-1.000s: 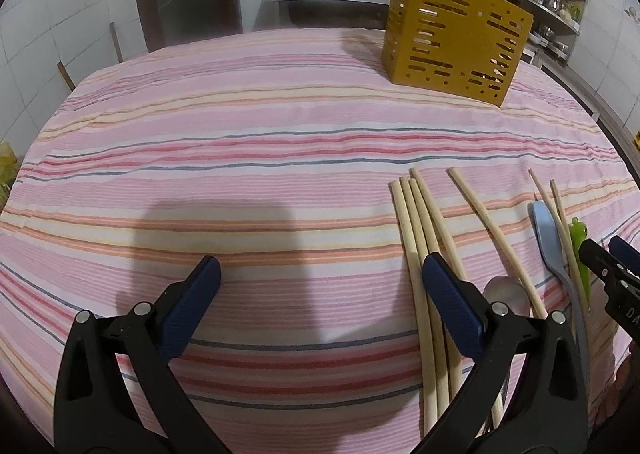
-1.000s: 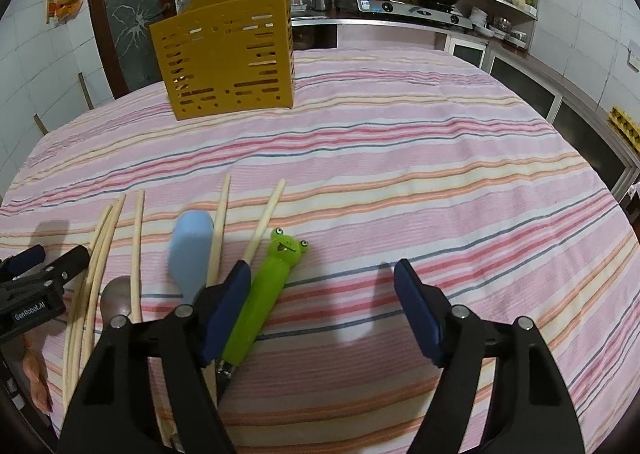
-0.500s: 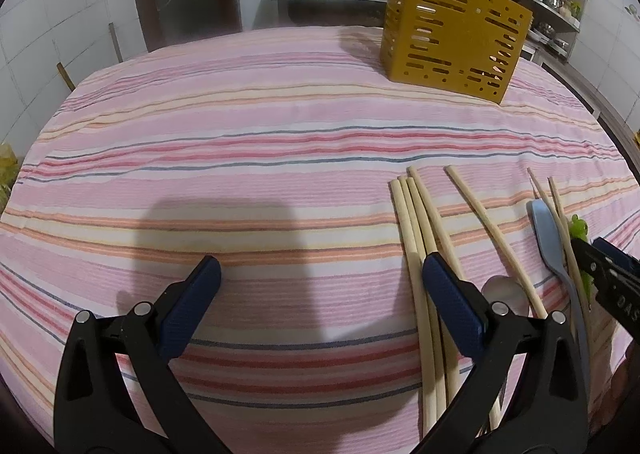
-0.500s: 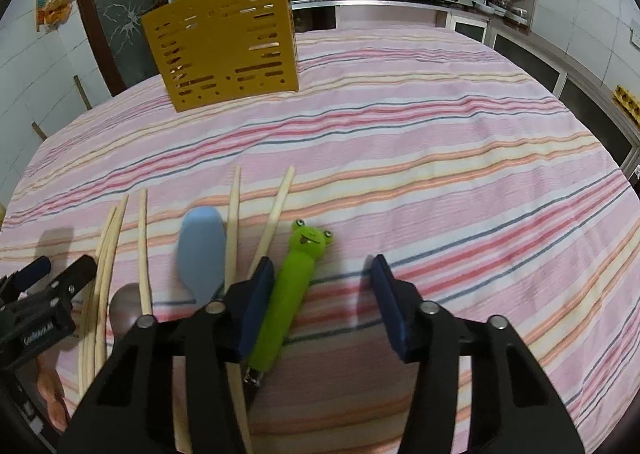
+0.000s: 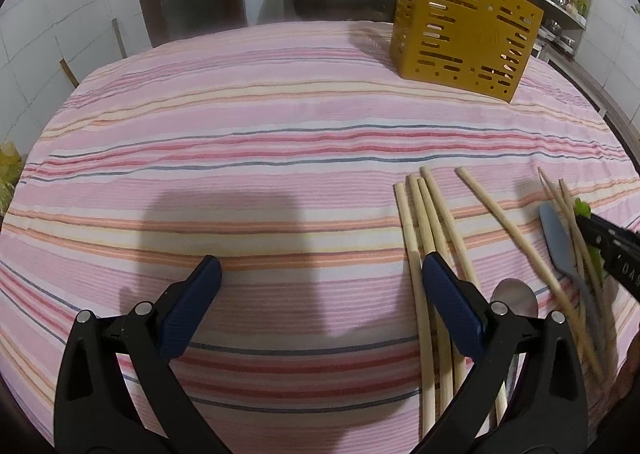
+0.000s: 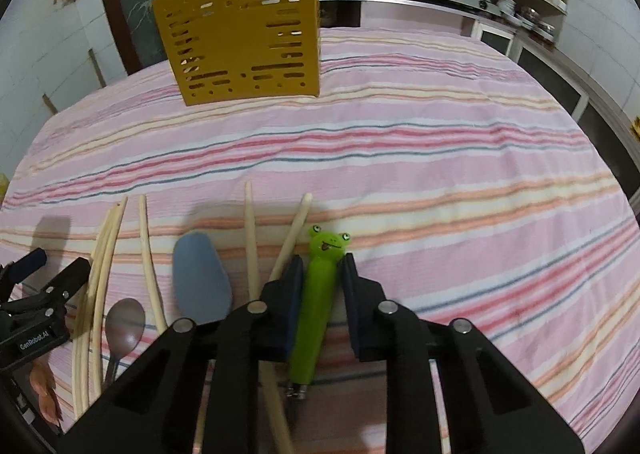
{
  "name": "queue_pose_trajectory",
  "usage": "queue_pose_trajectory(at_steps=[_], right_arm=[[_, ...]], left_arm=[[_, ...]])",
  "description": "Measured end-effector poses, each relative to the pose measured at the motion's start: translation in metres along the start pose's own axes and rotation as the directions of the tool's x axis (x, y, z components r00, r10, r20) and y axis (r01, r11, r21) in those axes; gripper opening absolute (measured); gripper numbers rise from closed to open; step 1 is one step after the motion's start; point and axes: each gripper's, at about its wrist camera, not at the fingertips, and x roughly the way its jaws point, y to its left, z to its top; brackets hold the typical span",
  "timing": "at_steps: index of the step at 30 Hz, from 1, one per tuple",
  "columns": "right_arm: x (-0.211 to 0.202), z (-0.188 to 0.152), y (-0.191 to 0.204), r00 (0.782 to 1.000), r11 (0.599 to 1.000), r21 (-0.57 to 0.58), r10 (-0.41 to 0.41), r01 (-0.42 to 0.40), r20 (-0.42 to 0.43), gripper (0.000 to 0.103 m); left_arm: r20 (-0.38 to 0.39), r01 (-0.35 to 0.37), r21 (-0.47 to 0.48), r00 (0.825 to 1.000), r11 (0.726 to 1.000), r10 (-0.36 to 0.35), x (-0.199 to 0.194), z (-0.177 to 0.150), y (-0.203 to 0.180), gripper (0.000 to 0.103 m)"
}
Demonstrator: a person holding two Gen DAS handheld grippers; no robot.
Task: Organize utensils
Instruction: 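Close the right tool on the frog fork while the left tool grasps a chopstick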
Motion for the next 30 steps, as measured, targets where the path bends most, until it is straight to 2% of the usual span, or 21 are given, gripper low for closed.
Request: queue_pose_trajectory(at_steps=[4, 6, 9, 11, 12, 14, 16, 19, 24, 27, 29, 30], right_arm=[[0.003, 0.007, 0.000, 1.000, 0.999, -0.042, -0.004, 0.003, -0.014, 0.016], [0.003, 0.008, 0.001, 1.000, 0.999, -0.051, -0.002, 0.002, -0.017, 0.016], [0.004, 0.007, 0.000, 1.000, 0.999, -0.053, -0.001, 0.000, -0.011, 0.016], [0.004, 0.006, -0.001, 1.000, 0.999, -0.044, 0.006, -0.006, -0.009, 0.016], [0.005, 0.007, -0.001, 1.000, 0.999, -0.043, 0.009, -0.009, -0.008, 0.016], [0.005, 0.007, -0.002, 1.000, 0.999, -0.038, 0.013, -0.013, -0.005, 0.016], [0.005, 0.006, -0.002, 1.000, 0.999, -0.040, 0.011, -0.011, 0.001, 0.016], [0.005, 0.005, -0.001, 1.000, 0.999, -0.044, 0.008, -0.008, 0.013, 0.016], [0.004, 0.003, -0.002, 0.999, 0.999, -0.039, 0.016, -0.015, 0.031, 0.016], [0.004, 0.003, -0.004, 0.999, 0.999, -0.025, 0.028, -0.027, 0.041, 0.016], [0.002, 0.003, -0.005, 0.998, 0.999, -0.018, 0.034, -0.033, 0.047, 0.016], [0.000, 0.003, -0.006, 0.998, 0.999, -0.014, 0.036, -0.035, 0.050, 0.016]], left_arm=[[-0.011, -0.039, 0.042, 0.999, 0.998, 0.039, 0.005, 0.001, -0.012, 0.093], [-0.023, -0.028, 0.028, 0.999, 0.999, 0.028, 0.006, 0.005, -0.013, 0.089], [-0.039, -0.008, 0.007, 0.999, 1.000, 0.008, 0.007, 0.012, -0.015, 0.077], [-0.047, 0.010, 0.000, 0.999, 1.000, -0.010, 0.006, 0.016, -0.017, 0.057], [-0.052, 0.022, 0.000, 0.998, 1.000, -0.022, 0.004, 0.017, -0.020, 0.052], [-0.063, 0.045, 0.006, 0.997, 0.999, -0.044, 0.002, 0.018, -0.027, 0.031], [-0.066, 0.036, 0.017, 0.997, 0.999, -0.035, 0.002, 0.018, -0.033, 0.026], [-0.058, 0.000, 0.034, 0.998, 0.999, 0.002, 0.003, 0.016, -0.040, 0.025], [-0.005, -0.048, 0.054, 0.999, 0.997, 0.048, 0.002, 0.010, -0.046, 0.021], [0.010, -0.051, 0.064, 0.999, 0.997, 0.050, 0.002, 0.009, -0.048, 0.014], [0.008, -0.038, 0.055, 0.999, 0.998, 0.038, 0.002, 0.012, -0.047, 0.005], [0.007, -0.032, 0.046, 0.999, 0.998, 0.032, 0.002, 0.013, -0.046, 0.005]])
